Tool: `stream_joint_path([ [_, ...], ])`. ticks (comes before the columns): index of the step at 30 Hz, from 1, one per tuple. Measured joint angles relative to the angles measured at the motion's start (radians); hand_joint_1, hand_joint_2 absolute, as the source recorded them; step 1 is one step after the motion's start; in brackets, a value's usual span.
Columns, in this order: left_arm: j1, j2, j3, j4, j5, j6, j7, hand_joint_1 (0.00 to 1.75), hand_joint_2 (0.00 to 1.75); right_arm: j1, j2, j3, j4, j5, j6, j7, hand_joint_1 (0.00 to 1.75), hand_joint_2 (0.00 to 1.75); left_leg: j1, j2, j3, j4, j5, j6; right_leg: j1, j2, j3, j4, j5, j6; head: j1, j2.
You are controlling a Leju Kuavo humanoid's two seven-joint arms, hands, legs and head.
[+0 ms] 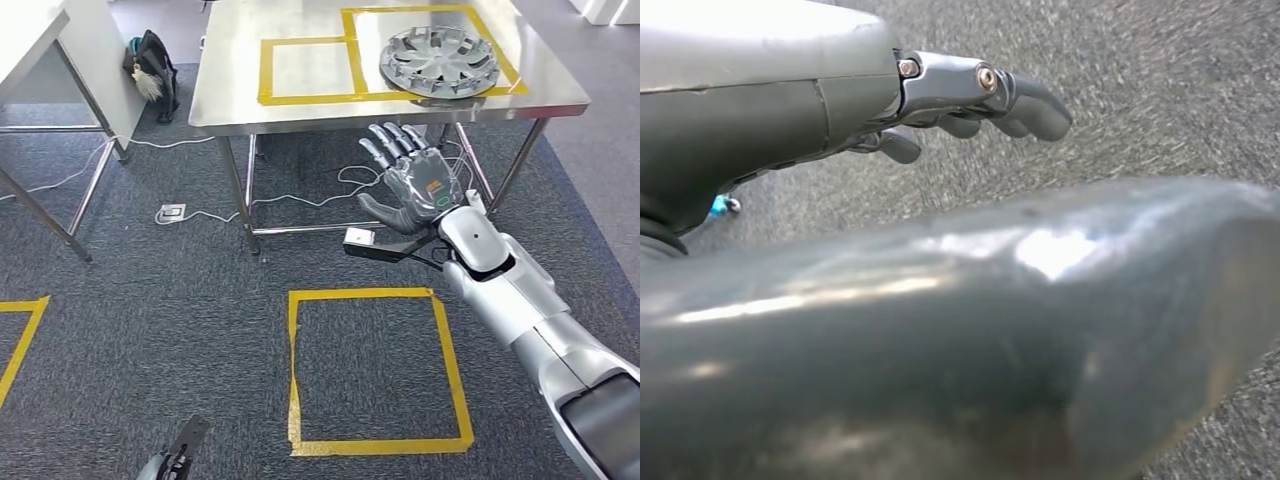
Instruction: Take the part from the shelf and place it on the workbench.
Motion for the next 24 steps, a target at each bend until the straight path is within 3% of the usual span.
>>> stream_joint_path([
  [2,0.0,-0.001,0.0,0.0,0.0,0.0,0.0,0.0,0.0,-0.003,0.0,0.001,0.0,0.0,0.0,0.0,0.0,0.0,-0.002,-0.014,-0.006,-0.006,0.002,0.019,0.002,-0.019,0.0,-0.002,0.002,0.009,0.0,0.0],
  [4,0.001,0.0,0.0,0.0,0.0,0.0,0.0,0.0,0.0,-0.004,0.0,0.002,0.0,0.0,0.0,0.0,0.0,0.0,-0.001,-0.035,-0.01,-0.008,0.01,0.034,-0.003,-0.002,-0.009,0.017,-0.016,0.02,0.001,0.0],
  [6,0.0,0.0,0.0,0.0,0.0,0.0,0.0,0.0,0.0,-0.004,-0.001,0.002,0.001,0.0,0.0,0.0,0.0,0.0,0.001,-0.057,-0.014,-0.009,0.017,0.046,-0.006,0.046,-0.051,0.115,-0.077,0.027,0.003,0.0],
  [8,0.0,-0.002,0.0,0.0,0.0,0.0,0.0,0.0,0.0,-0.001,-0.002,0.002,0.002,0.0,0.0,0.0,0.0,0.0,0.0,-0.08,-0.02,-0.009,0.022,0.052,-0.005,0.072,-0.11,0.255,-0.141,0.027,0.003,0.0],
  [9,0.001,-0.002,0.0,0.0,0.0,0.0,0.0,0.0,0.0,0.002,-0.002,0.003,0.003,0.0,0.0,0.0,0.0,0.0,0.0,-0.093,-0.022,-0.009,0.024,0.053,-0.005,0.075,-0.127,0.295,-0.152,0.025,0.003,0.0],
  [10,0.002,-0.002,0.0,0.0,0.0,-0.001,0.0,0.0,0.0,0.005,-0.002,0.004,0.004,0.001,0.0,0.0,0.0,0.0,-0.001,-0.106,-0.023,-0.008,0.025,0.053,-0.005,0.076,-0.126,0.297,-0.144,0.023,0.003,0.0],
  [12,0.002,-0.002,0.0,0.0,0.0,-0.001,0.0,0.0,0.0,0.006,-0.002,0.005,0.005,0.002,0.0,0.0,0.0,0.0,0.0,-0.132,-0.023,-0.008,0.029,0.05,-0.007,0.088,-0.067,0.188,-0.085,0.018,0.003,0.0],
  [14,0.001,-0.002,0.0,0.0,0.0,-0.001,0.0,0.0,0.0,0.003,-0.003,0.006,0.005,0.003,-0.001,0.0,0.0,0.0,-0.001,-0.154,-0.029,-0.006,0.033,0.042,-0.012,0.125,0.003,0.057,-0.044,0.015,0.002,0.0],
  [16,0.001,-0.002,0.0,0.0,0.0,-0.002,0.0,0.0,0.0,0.002,-0.003,0.007,0.006,0.007,-0.004,0.001,0.0,0.0,0.003,-0.172,-0.039,-0.006,0.041,0.029,-0.012,0.143,0.027,0.012,-0.041,0.011,0.001,0.0],
  [18,0.005,-0.001,0.0,0.0,0.002,-0.002,0.0,0.0,0.0,0.005,-0.003,0.008,0.006,0.013,-0.009,0.003,0.0,0.0,0.008,-0.183,-0.046,-0.008,0.046,0.016,-0.01,0.125,0.027,0.008,-0.035,0.002,0.002,0.0],
  [20,0.007,0.001,0.0,0.0,0.004,-0.001,0.0,0.0,0.0,0.007,-0.004,0.008,0.007,0.017,-0.019,0.008,0.0,0.0,0.005,-0.144,-0.066,0.026,0.021,0.005,-0.013,0.105,0.028,0.0,-0.029,-0.011,-0.003,0.0],
  [22,0.007,0.002,0.001,0.0,0.006,-0.001,0.0,0.0,0.0,0.012,-0.009,0.008,0.009,0.019,-0.03,0.015,0.0,0.0,0.003,-0.092,-0.119,0.141,-0.041,-0.005,-0.014,0.083,0.028,-0.005,-0.026,-0.017,-0.008,0.0],
  [24,0.008,0.002,0.001,0.0,0.009,0.0,-0.001,0.0,0.0,0.023,-0.016,0.007,0.014,0.021,-0.037,0.02,0.0,0.0,0.007,-0.078,-0.175,0.262,-0.087,-0.012,-0.014,0.059,0.028,-0.005,-0.026,-0.018,-0.008,0.0],
])
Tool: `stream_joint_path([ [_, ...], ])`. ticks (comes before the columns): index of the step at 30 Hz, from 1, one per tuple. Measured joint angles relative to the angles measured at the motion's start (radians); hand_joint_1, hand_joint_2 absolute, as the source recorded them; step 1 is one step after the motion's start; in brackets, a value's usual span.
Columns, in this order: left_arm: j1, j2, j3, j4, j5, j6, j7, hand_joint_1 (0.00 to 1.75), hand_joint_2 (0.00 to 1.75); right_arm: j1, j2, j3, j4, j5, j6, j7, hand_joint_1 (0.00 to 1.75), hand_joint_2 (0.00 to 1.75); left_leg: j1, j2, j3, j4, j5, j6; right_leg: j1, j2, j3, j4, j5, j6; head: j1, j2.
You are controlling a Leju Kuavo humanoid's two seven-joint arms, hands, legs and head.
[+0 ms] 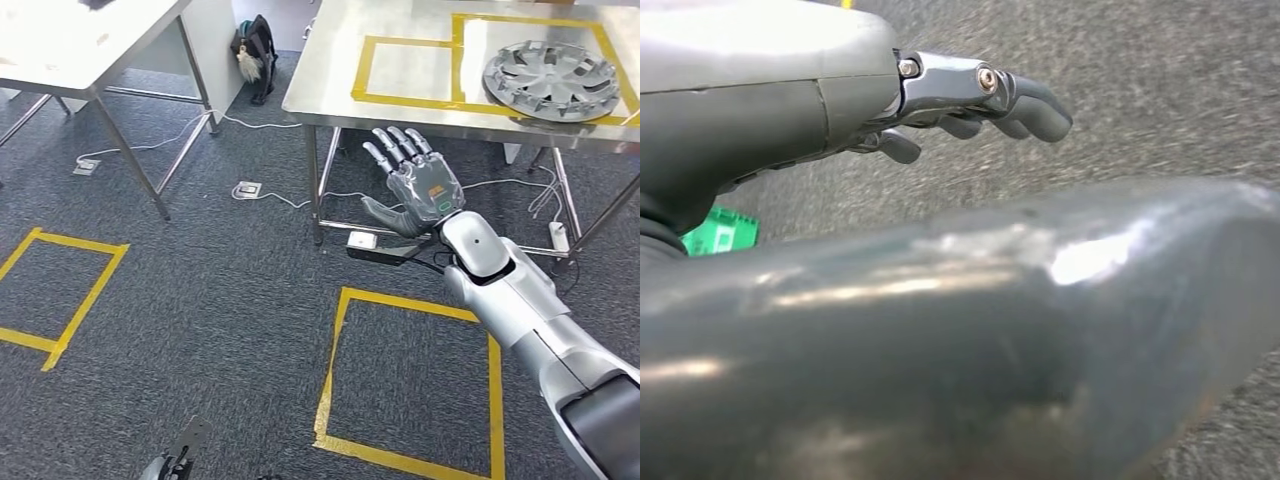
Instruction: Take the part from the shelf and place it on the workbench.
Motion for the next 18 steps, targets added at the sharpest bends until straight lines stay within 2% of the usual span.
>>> stream_joint_path([
  [1,0.002,0.0,0.0,0.0,0.002,0.0,0.0,0.0,0.0,0.006,-0.003,0.0,0.003,0.0,-0.002,0.003,0.0,0.0,0.001,0.001,-0.007,0.018,0.001,-0.002,0.0,-0.012,0.0,0.0,0.0,0.0,0.0,0.0],
  [2,0.003,0.001,0.001,0.0,0.003,0.001,-0.001,0.0,0.0,0.01,-0.006,-0.001,0.005,0.0,-0.006,0.005,0.0,0.0,0.002,0.004,0.006,-0.003,0.02,-0.002,0.0,-0.024,0.0,0.0,0.0,0.001,0.0,0.0],
  [3,0.004,0.002,0.001,0.0,0.004,0.001,-0.001,0.0,0.0,0.013,-0.01,-0.003,0.008,-0.001,-0.01,0.008,0.0,0.0,0.002,0.012,0.037,-0.058,0.05,-0.002,-0.001,-0.034,0.0,0.001,0.0,0.002,0.0,0.0],
  [5,0.003,0.004,0.002,0.0,0.007,0.002,-0.003,0.0,0.0,0.017,-0.019,-0.011,0.01,-0.004,-0.024,0.016,0.0,0.0,-0.001,0.051,0.114,-0.198,0.099,0.003,0.003,-0.054,0.001,0.002,-0.002,0.01,-0.001,0.0],
  [6,0.002,0.004,0.002,0.0,0.008,0.002,-0.004,0.0,0.0,0.02,-0.027,-0.016,0.012,-0.006,-0.03,0.02,0.0,0.0,-0.004,0.066,0.138,-0.246,0.11,0.009,0.006,-0.063,0.001,0.003,-0.003,0.015,0.0,0.0],
  [7,0.003,0.004,0.002,0.0,0.01,0.002,-0.004,0.0,0.0,0.023,-0.034,-0.021,0.013,-0.009,-0.036,0.023,0.0,0.0,-0.007,0.072,0.149,-0.27,0.111,0.016,0.01,-0.073,0.002,0.002,-0.003,0.021,0.0,0.0],
  [9,0.007,0.004,0.003,0.0,0.013,0.004,-0.005,0.0,0.0,0.033,-0.044,-0.032,0.017,-0.015,-0.045,0.027,0.0,0.0,-0.01,0.053,0.146,-0.275,0.112,0.032,0.012,-0.092,0.007,-0.004,-0.003,0.032,0.002,0.0],
  [10,0.009,0.005,0.004,0.0,0.015,0.004,-0.005,0.0,0.0,0.039,-0.047,-0.037,0.018,-0.019,-0.049,0.028,0.0,0.0,-0.009,0.042,0.145,-0.276,0.114,0.038,0.009,-0.09,0.007,-0.003,-0.007,0.038,0.002,0.0],
  [11,0.01,0.007,0.004,0.0,0.016,0.005,-0.006,0.0,0.0,0.046,-0.051,-0.042,0.018,-0.022,-0.055,0.03,0.0,0.0,-0.007,0.032,0.145,-0.278,0.117,0.046,0.007,-0.074,0.001,0.013,-0.021,0.043,0.002,0.0],
  [12,0.01,0.008,0.005,0.0,0.017,0.006,-0.006,0.0,0.0,0.054,-0.056,-0.049,0.019,-0.026,-0.061,0.032,0.0,0.0,-0.005,0.021,0.145,-0.279,0.119,0.052,0.005,-0.05,-0.017,0.052,-0.045,0.047,0.004,0.0],
  [14,0.01,0.008,0.006,0.0,0.019,0.007,-0.008,0.0,0.0,0.076,-0.072,-0.063,0.022,-0.031,-0.074,0.038,0.0,0.0,-0.004,-0.004,0.143,-0.279,0.122,0.06,0.005,0.002,-0.079,0.188,-0.113,0.049,0.006,0.0],
  [15,0.012,0.008,0.007,0.0,0.021,0.008,-0.009,0.0,0.0,0.087,-0.079,-0.069,0.024,-0.032,-0.078,0.04,0.0,0.0,-0.005,-0.017,0.143,-0.279,0.123,0.062,0.006,0.013,-0.112,0.256,-0.139,0.048,0.007,0.0],
  [16,0.014,0.008,0.007,0.0,0.023,0.008,-0.009,0.0,0.0,0.1,-0.086,-0.075,0.026,-0.033,-0.081,0.042,0.0,0.0,-0.006,-0.03,0.142,-0.279,0.123,0.063,0.008,0.017,-0.132,0.294,-0.147,0.046,0.007,0.0],
  [17,0.017,0.009,0.008,0.0,0.025,0.008,-0.009,0.0,0.0,0.114,-0.091,-0.082,0.028,-0.034,-0.084,0.043,0.0,0.0,-0.007,-0.043,0.142,-0.279,0.124,0.063,0.008,0.019,-0.134,0.292,-0.136,0.043,0.007,0.0],
  [18,0.018,0.009,0.01,0.0,0.026,0.008,-0.009,0.0,0.0,0.127,-0.095,-0.09,0.03,-0.036,-0.09,0.046,0.0,0.0,-0.008,-0.056,0.142,-0.279,0.125,0.063,0.009,0.022,-0.115,0.249,-0.108,0.04,0.007,0.0],
])
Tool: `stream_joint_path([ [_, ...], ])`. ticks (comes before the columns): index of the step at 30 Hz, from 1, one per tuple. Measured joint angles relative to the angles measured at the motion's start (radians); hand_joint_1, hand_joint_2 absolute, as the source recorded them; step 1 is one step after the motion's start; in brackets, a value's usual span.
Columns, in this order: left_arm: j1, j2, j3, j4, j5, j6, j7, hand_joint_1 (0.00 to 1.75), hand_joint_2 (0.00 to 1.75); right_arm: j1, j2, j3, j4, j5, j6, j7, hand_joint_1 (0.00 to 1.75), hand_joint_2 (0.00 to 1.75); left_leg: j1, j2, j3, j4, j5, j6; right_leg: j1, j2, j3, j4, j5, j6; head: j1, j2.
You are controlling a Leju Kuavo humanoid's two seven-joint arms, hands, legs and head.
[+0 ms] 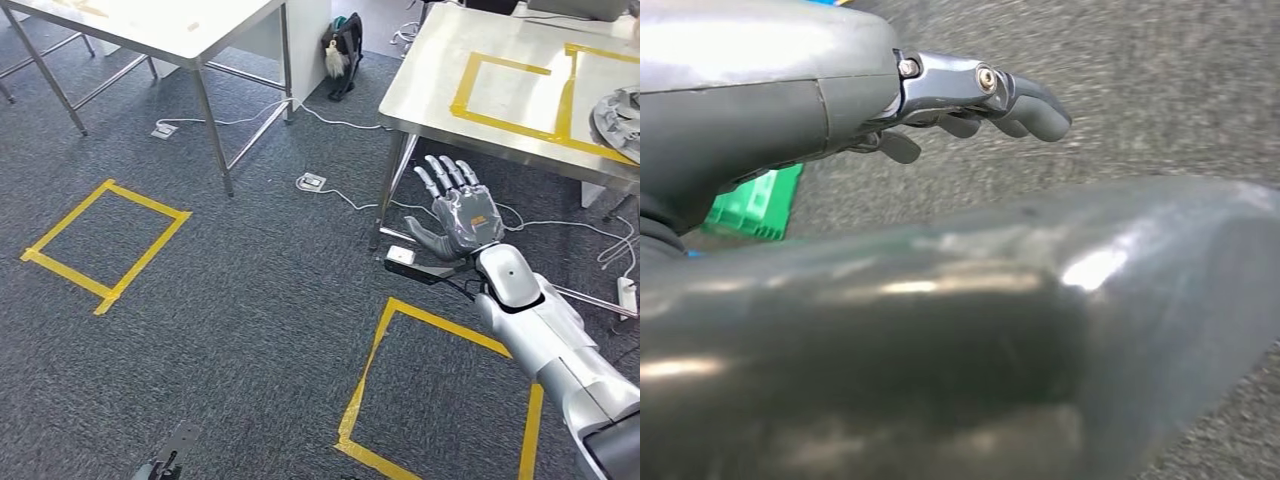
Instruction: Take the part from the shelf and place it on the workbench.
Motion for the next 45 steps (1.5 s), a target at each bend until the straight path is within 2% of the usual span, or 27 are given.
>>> stream_joint_path([
  [1,0.001,0.0,0.002,0.0,0.002,0.0,-0.001,0.0,0.0,0.015,-0.005,-0.012,0.001,-0.003,-0.008,0.003,0.0,0.0,0.0,-0.014,0.0,0.0,0.001,-0.001,-0.001,0.01,0.035,-0.072,0.038,-0.003,0.0,0.0],
  [3,0.003,0.0,0.007,0.0,0.006,0.002,-0.004,0.0,0.0,0.043,-0.018,-0.041,0.001,-0.01,-0.027,0.011,0.0,0.0,0.0,-0.039,-0.003,0.001,0.004,-0.007,-0.006,0.042,0.103,-0.204,0.081,-0.005,0.0,0.0],
  [5,0.008,0.001,0.012,0.0,0.009,0.004,-0.008,0.0,0.0,0.074,-0.031,-0.074,0.003,-0.015,-0.044,0.014,0.0,0.0,0.001,-0.058,-0.008,0.0,0.011,-0.018,-0.005,0.052,0.128,-0.246,0.085,-0.008,0.0,0.0],
  [7,0.017,0.003,0.017,0.0,0.01,0.005,-0.01,0.0,0.0,0.107,-0.039,-0.105,0.004,-0.015,-0.054,0.014,0.0,0.0,0.003,-0.066,-0.012,-0.003,0.014,-0.029,-0.004,0.033,0.13,-0.249,0.092,-0.017,-0.001,0.0],
  [9,0.023,0.005,0.021,0.0,0.011,0.007,-0.011,0.0,0.0,0.135,-0.044,-0.133,0.004,-0.014,-0.06,0.014,0.0,0.0,-0.001,-0.021,-0.028,0.028,-0.011,-0.038,-0.006,0.014,0.132,-0.255,0.098,-0.029,-0.006,0.0],
  [11,0.022,0.005,0.022,0.0,0.013,0.007,-0.011,0.0,0.0,0.161,-0.053,-0.162,0.005,-0.013,-0.064,0.014,0.0,0.0,-0.002,0.039,-0.081,0.144,-0.078,-0.048,-0.006,-0.008,0.131,-0.258,0.1,-0.037,-0.012,0.0],
  [13,0.022,0.004,0.023,0.0,0.013,0.008,-0.011,0.0,0.0,0.184,-0.062,-0.182,0.007,-0.012,-0.065,0.013,0.0,0.0,0.002,0.057,-0.139,0.272,-0.132,-0.055,-0.005,-0.034,0.129,-0.258,0.1,-0.038,-0.014,0.0],
  [14,0.024,0.004,0.024,0.0,0.013,0.008,-0.011,0.0,0.0,0.192,-0.065,-0.189,0.007,-0.012,-0.066,0.013,0.0,0.0,0.004,0.058,-0.146,0.293,-0.134,-0.056,-0.005,-0.046,0.128,-0.258,0.1,-0.037,-0.014,0.0],
  [15,0.025,0.004,0.024,0.0,0.014,0.008,-0.011,0.0,0.0,0.198,-0.066,-0.193,0.007,-0.012,-0.066,0.013,0.0,0.0,0.005,0.06,-0.131,0.274,-0.118,-0.057,-0.005,-0.057,0.127,-0.258,0.101,-0.037,-0.014,0.0],
  [18,0.022,0.006,0.024,0.0,0.015,0.008,-0.011,0.0,0.0,0.207,-0.07,-0.207,0.007,-0.009,-0.065,0.014,0.0,0.0,0.002,0.107,-0.012,0.074,-0.044,-0.049,-0.001,-0.088,0.128,-0.256,0.1,-0.028,-0.014,0.0],
  [20,0.02,0.006,0.025,0.0,0.016,0.008,-0.012,0.0,0.0,0.214,-0.077,-0.224,0.007,-0.006,-0.065,0.015,0.0,0.0,-0.003,0.125,0.025,0.002,-0.031,-0.037,0.005,-0.109,0.13,-0.257,0.098,-0.017,-0.012,0.0],
  [22,0.024,0.005,0.027,0.0,0.018,0.008,-0.012,0.0,0.0,0.228,-0.082,-0.245,0.007,-0.007,-0.067,0.016,0.0,0.0,-0.004,0.1,0.024,-0.003,-0.028,-0.022,0.005,-0.13,0.136,-0.261,0.096,-0.007,-0.01,0.0],
  [23,0.028,0.005,0.03,0.001,0.019,0.009,-0.013,0.0,0.0,0.236,-0.083,-0.256,0.007,-0.008,-0.069,0.015,0.0,0.0,-0.002,0.089,0.025,-0.005,-0.026,-0.016,0.003,-0.124,0.136,-0.257,0.089,-0.001,-0.009,0.0],
  [25,0.03,0.007,0.035,0.001,0.019,0.01,-0.013,0.0,0.0,0.254,-0.088,-0.273,0.008,-0.01,-0.075,0.012,0.0,0.0,0.002,0.067,0.025,-0.008,-0.02,-0.004,-0.002,-0.076,0.108,-0.191,0.044,0.007,-0.006,0.0],
  [27,0.03,0.007,0.037,0.001,0.019,0.012,-0.013,0.0,0.0,0.271,-0.096,-0.286,0.011,-0.012,-0.079,0.011,0.0,0.0,0.001,0.043,0.021,-0.008,-0.017,0.004,-0.003,-0.02,0.042,-0.046,-0.027,0.01,-0.002,0.0],
  [29,0.033,0.006,0.038,0.001,0.019,0.012,-0.013,0.0,0.0,0.285,-0.1,-0.293,0.014,-0.012,-0.079,0.011,0.0,0.0,0.0,0.018,0.017,-0.008,-0.014,0.006,-0.001,-0.005,-0.006,0.048,-0.055,0.008,0.0,0.0],
  [30,0.034,0.006,0.039,0.001,0.02,0.012,-0.013,0.0,0.0,0.291,-0.1,-0.296,0.015,-0.012,-0.078,0.011,0.0,0.0,-0.001,0.006,0.016,-0.008,-0.012,0.005,-0.001,-0.003,-0.001,0.036,-0.039,0.006,0.0,0.0],
  [31,0.035,0.006,0.04,0.001,0.021,0.012,-0.013,0.0,0.0,0.296,-0.1,-0.301,0.015,-0.012,-0.078,0.011,0.0,0.0,-0.001,-0.007,0.016,-0.008,-0.01,0.003,-0.002,0.002,0.027,-0.017,-0.009,0.004,0.0,0.0],
  [33,0.035,0.007,0.042,0.001,0.024,0.014,-0.015,0.0,0.0,0.307,-0.103,-0.318,0.015,-0.011,-0.078,0.012,0.0,0.0,-0.001,-0.033,0.015,-0.006,-0.007,-0.003,-0.007,0.04,0.107,-0.168,0.049,0.002,-0.001,0.0],
  [35,0.036,0.007,0.043,0.001,0.028,0.017,-0.018,0.0,0.0,0.327,-0.108,-0.341,0.016,-0.012,-0.082,0.012,0.0,0.0,-0.002,-0.056,0.011,-0.006,-0.003,-0.013,-0.01,0.068,0.154,-0.252,0.065,-0.002,-0.002,0.0],
  [37,0.042,0.007,0.047,0.001,0.03,0.02,-0.021,0.0,0.0,0.354,-0.112,-0.366,0.018,-0.017,-0.088,0.01,0.0,0.0,0.002,-0.077,0.006,-0.011,0.004,-0.027,-0.005,0.052,0.162,-0.259,0.067,-0.012,-0.002,0.0],
  [38,0.046,0.008,0.049,0.001,0.031,0.021,-0.023,0.0,0.0,0.366,-0.112,-0.378,0.019,-0.02,-0.091,0.008,0.0,0.0,0.004,-0.071,0.003,-0.009,0.004,-0.032,-0.004,0.04,0.165,-0.261,0.071,-0.019,-0.002,0.0],
  [39,0.049,0.008,0.051,0.001,0.031,0.022,-0.024,0.0,0.0,0.379,-0.112,-0.39,0.021,-0.024,-0.096,0.004,0.0,0.0,0.003,-0.048,-0.006,0.006,-0.007,-0.035,-0.004,0.029,0.165,-0.263,0.074,-0.026,-0.004,0.0],
  [40,0.05,0.008,0.053,0.001,0.032,0.022,-0.024,0.0,0.0,0.394,-0.112,-0.404,0.022,-0.027,-0.101,0.001,0.0,0.0,0.002,-0.017,-0.024,0.041,-0.031,-0.038,-0.005,0.016,0.166,-0.266,0.077,-0.032,-0.006,0.0],
  [42,0.05,0.007,0.057,0.001,0.032,0.023,-0.025,0.0,0.0,0.43,-0.112,-0.435,0.027,-0.033,-0.108,-0.004,0.0,0.0,0.001,0.042,-0.085,0.168,-0.103,-0.044,-0.003,-0.012,0.163,-0.267,0.078,-0.038,-0.009,0.0],
  [44,0.052,0.005,0.06,0.001,0.033,0.023,-0.026,0.0,0.0,0.466,-0.111,-0.462,0.035,-0.035,-0.111,-0.009,0.0,0.0,0.003,0.055,-0.135,0.279,-0.146,-0.051,-0.002,-0.042,0.16,-0.267,0.078,-0.039,-0.009,0.0],
  [45,0.053,0.005,0.062,0.001,0.033,0.023,-0.026,0.0,0.0,0.479,-0.11,-0.471,0.038,-0.035,-0.113,-0.011,0.0,0.0,0.004,0.057,-0.135,0.285,-0.14,-0.053,-0.003,-0.056,0.159,-0.267,0.078,-0.038,-0.009,0.0],
])
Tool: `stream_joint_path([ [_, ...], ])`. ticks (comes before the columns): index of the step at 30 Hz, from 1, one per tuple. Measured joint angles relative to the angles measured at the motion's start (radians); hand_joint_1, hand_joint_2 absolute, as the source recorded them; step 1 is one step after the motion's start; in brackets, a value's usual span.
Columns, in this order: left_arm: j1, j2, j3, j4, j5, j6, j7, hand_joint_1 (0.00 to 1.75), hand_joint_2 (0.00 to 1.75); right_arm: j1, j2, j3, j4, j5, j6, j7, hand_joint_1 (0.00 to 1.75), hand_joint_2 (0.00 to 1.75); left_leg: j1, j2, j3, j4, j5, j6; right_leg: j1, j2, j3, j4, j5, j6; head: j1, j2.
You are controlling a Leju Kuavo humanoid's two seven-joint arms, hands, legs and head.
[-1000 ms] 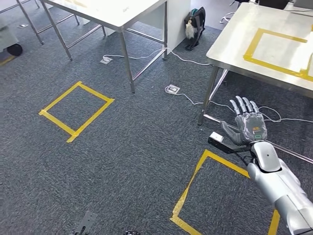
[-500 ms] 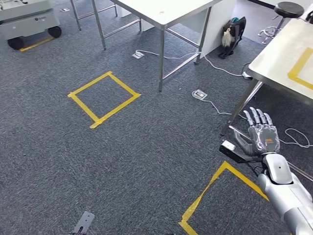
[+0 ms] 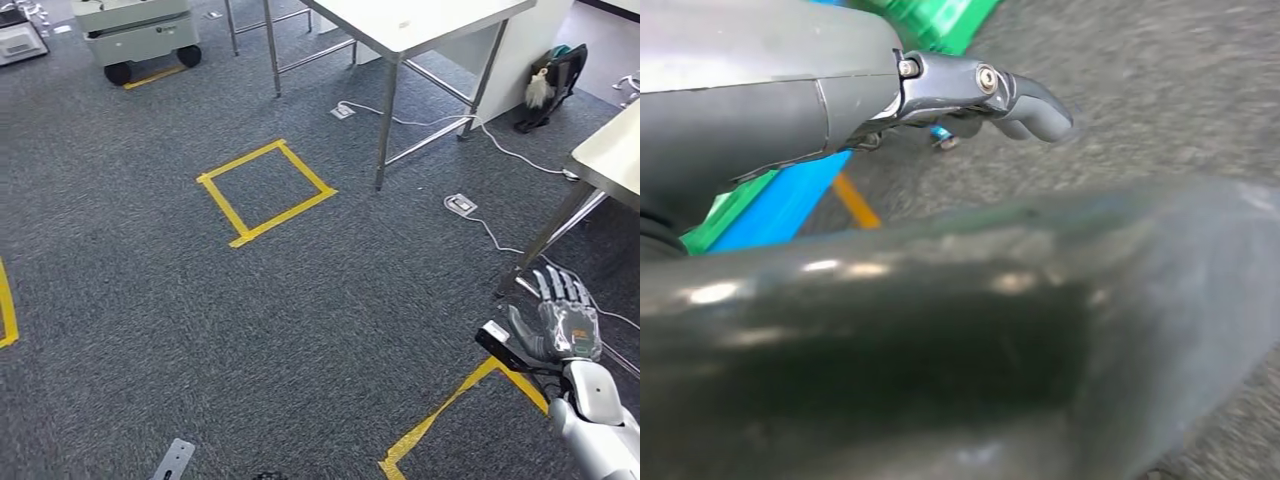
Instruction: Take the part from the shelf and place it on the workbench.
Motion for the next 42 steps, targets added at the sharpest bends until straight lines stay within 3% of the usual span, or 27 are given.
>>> stream_joint_path([
  [2,0.001,0.001,0.003,0.0,0.0,0.001,0.0,0.0,0.0,0.015,0.002,-0.013,0.005,0.0,-0.002,-0.002,0.0,0.0,0.002,0.016,0.064,-0.103,0.053,-0.002,-0.002,-0.024,0.001,0.0,-0.001,0.004,0.0,0.0],
  [4,-0.001,0.002,0.004,0.0,0.001,0.002,0.0,0.0,0.0,0.024,0.004,-0.029,0.009,-0.002,-0.003,-0.002,0.0,0.0,0.001,0.056,0.142,-0.237,0.093,0.001,0.002,-0.043,0.003,0.003,-0.006,0.015,0.0,0.0],
  [6,-0.003,-0.001,0.005,0.0,0.002,0.003,0.0,0.0,0.0,0.034,0.008,-0.05,0.016,-0.007,-0.006,-0.001,0.0,0.0,-0.002,0.068,0.167,-0.285,0.099,0.012,0.007,-0.061,0.008,0.003,-0.01,0.027,0.002,0.0],
  [8,0.001,-0.003,0.008,0.0,0.006,0.007,0.0,0.0,0.0,0.046,0.019,-0.075,0.031,-0.018,-0.022,-0.001,0.0,0.0,-0.001,0.041,0.166,-0.286,0.102,0.026,0.004,-0.073,0.015,-0.001,-0.015,0.037,0.004,0.0],
  [10,0.005,-0.003,0.012,0.0,0.009,0.013,-0.001,0.0,0.0,0.064,0.036,-0.104,0.055,-0.03,-0.05,-0.005,0.0,0.0,0.001,0.018,0.167,-0.288,0.105,0.039,-0.002,-0.033,0.0,0.038,-0.047,0.046,0.006,0.0],
  [12,0.007,-0.005,0.016,0.0,0.01,0.017,-0.002,0.0,0.0,0.087,0.051,-0.133,0.082,-0.037,-0.071,-0.01,0.0,0.0,0.0,-0.004,0.164,-0.289,0.108,0.049,-0.003,0.028,-0.059,0.163,-0.112,0.049,0.009,0.0],
  [14,0.01,-0.006,0.02,0.0,0.01,0.018,-0.003,0.0,0.0,0.108,0.063,-0.155,0.105,-0.041,-0.077,-0.012,0.0,0.0,-0.003,-0.031,0.16,-0.288,0.11,0.054,-0.001,0.048,-0.126,0.29,-0.157,0.045,0.012,0.0],
  [15,0.013,-0.006,0.022,0.0,0.011,0.018,-0.003,0.0,0.0,0.115,0.068,-0.163,0.113,-0.041,-0.077,-0.012,0.0,0.0,-0.005,-0.044,0.159,-0.288,0.111,0.054,-0.001,0.051,-0.137,0.305,-0.152,0.042,0.012,0.0],
  [16,0.015,-0.006,0.023,0.0,0.011,0.018,-0.003,0.0,0.0,0.119,0.073,-0.169,0.12,-0.042,-0.077,-0.012,0.0,0.0,-0.006,-0.057,0.159,-0.288,0.112,0.053,0.0,0.054,-0.128,0.279,-0.128,0.039,0.012,0.0],
  [19,0.015,-0.007,0.026,0.0,0.011,0.018,-0.003,0.0,0.0,0.119,0.08,-0.183,0.131,-0.042,-0.078,-0.014,0.0,0.0,-0.006,-0.093,0.158,-0.287,0.116,0.045,-0.004,0.099,-0.03,0.073,-0.037,0.033,0.012,0.0],
  [21,0.015,-0.008,0.028,0.0,0.011,0.019,-0.003,0.0,0.0,0.118,0.083,-0.192,0.138,-0.042,-0.08,-0.011,0.0,0.0,-0.006,-0.112,0.153,-0.286,0.12,0.035,-0.004,0.116,0.001,0.015,-0.026,0.03,0.011,0.0],
  [23,0.019,-0.008,0.03,0.001,0.011,0.02,-0.003,0.0,0.0,0.119,0.09,-0.205,0.145,-0.04,-0.084,-0.003,0.0,0.0,-0.003,-0.128,0.148,-0.289,0.126,0.022,0.0,0.097,0.005,0.013,-0.021,0.02,0.011,0.0],
  [25,0.023,-0.008,0.031,0.001,0.011,0.023,-0.002,0.0,0.0,0.127,0.102,-0.231,0.148,-0.022,-0.086,0.005,0.0,0.0,-0.004,-0.098,0.132,-0.261,0.105,0.014,0.0,0.074,0.009,0.006,-0.013,0.006,0.009,0.0],
  [27,0.023,-0.009,0.033,0.002,0.011,0.028,0.0,0.0,0.0,0.148,0.122,-0.281,0.151,0.019,-0.088,0.003,0.0,0.0,-0.008,-0.038,0.082,-0.157,0.041,0.009,0.003,0.048,0.01,0.001,-0.01,-0.003,0.006,0.0],
  [28,0.023,-0.011,0.034,0.002,0.011,0.03,0.0,0.0,0.0,0.16,0.135,-0.316,0.153,0.042,-0.088,-0.005,0.0,0.0,-0.008,-0.018,0.049,-0.088,0.007,0.006,0.005,0.034,0.009,0.001,-0.011,-0.005,0.005,0.0],
  [29,0.023,-0.012,0.036,0.002,0.011,0.032,0.0,0.0,0.0,0.17,0.151,-0.354,0.155,0.062,-0.088,-0.015,0.0,0.0,-0.008,-0.009,0.024,-0.033,-0.015,0.004,0.007,0.02,0.008,0.001,-0.012,-0.007,0.005,0.0],
  [30,0.025,-0.013,0.038,0.002,0.01,0.033,0.0,0.0,0.0,0.177,0.168,-0.398,0.16,0.077,-0.088,-0.027,0.0,0.0,-0.007,-0.004,0.014,-0.008,-0.017,0.003,0.007,0.007,0.008,0.001,-0.013,-0.008,0.005,0.0],
  [31,0.027,-0.014,0.04,0.003,0.01,0.035,0.0,0.0,0.0,0.181,0.186,-0.441,0.166,0.087,-0.088,-0.04,0.0,0.0,-0.007,0.0,0.023,-0.021,-0.001,0.003,0.007,-0.006,0.008,0.001,-0.014,-0.007,0.005,0.0],
  [32,0.028,-0.014,0.044,0.003,0.01,0.037,0.0,0.0,0.0,0.183,0.202,-0.486,0.175,0.091,-0.088,-0.051,0.0,0.0,-0.007,0.007,0.053,-0.071,0.028,0.004,0.007,-0.018,0.01,0.001,-0.015,-0.005,0.004,0.0],
  [34,0.027,-0.015,0.051,0.003,0.01,0.041,0.0,0.0,0.0,0.186,0.23,-0.57,0.202,0.091,-0.088,-0.067,0.0,0.0,-0.01,0.048,0.132,-0.209,0.08,0.008,0.011,-0.039,0.014,0.004,-0.021,0.002,0.004,0.0],
  [36,0.027,-0.017,0.055,0.003,0.011,0.045,0.0,0.0,0.0,0.192,0.251,-0.641,0.232,0.095,-0.088,-0.075,0.0,0.0,-0.014,0.074,0.174,-0.283,0.095,0.018,0.017,-0.059,0.019,0.005,-0.028,0.011,0.006,0.0],
  [38,0.03,-0.019,0.059,0.003,0.011,0.048,0.0,0.0,0.0,0.198,0.266,-0.694,0.254,0.104,-0.088,-0.079,0.0,0.0,-0.016,0.055,0.176,-0.291,0.094,0.03,0.018,-0.079,0.026,0.003,-0.033,0.02,0.008,0.0],
  [39,0.033,-0.019,0.061,0.004,0.011,0.049,0.0,0.0,0.0,0.199,0.274,-0.715,0.263,0.109,-0.088,-0.08,0.0,0.0,-0.015,0.045,0.177,-0.292,0.094,0.035,0.016,-0.074,0.028,0.006,-0.039,0.025,0.008,0.0],
  [40,0.034,-0.019,0.063,0.004,0.012,0.051,0.0,0.0,0.0,0.199,0.28,-0.732,0.271,0.113,-0.087,-0.079,0.0,0.0,-0.013,0.034,0.179,-0.294,0.095,0.04,0.013,-0.054,0.021,0.023,-0.053,0.031,0.009,0.0],
  [42,0.033,-0.02,0.067,0.005,0.016,0.053,0.0,0.0,0.0,0.202,0.289,-0.768,0.297,0.12,-0.086,-0.077,0.0,0.0,-0.009,0.013,0.18,-0.296,0.097,0.049,0.007,0.007,-0.023,0.118,-0.105,0.039,0.014,0.0],
])
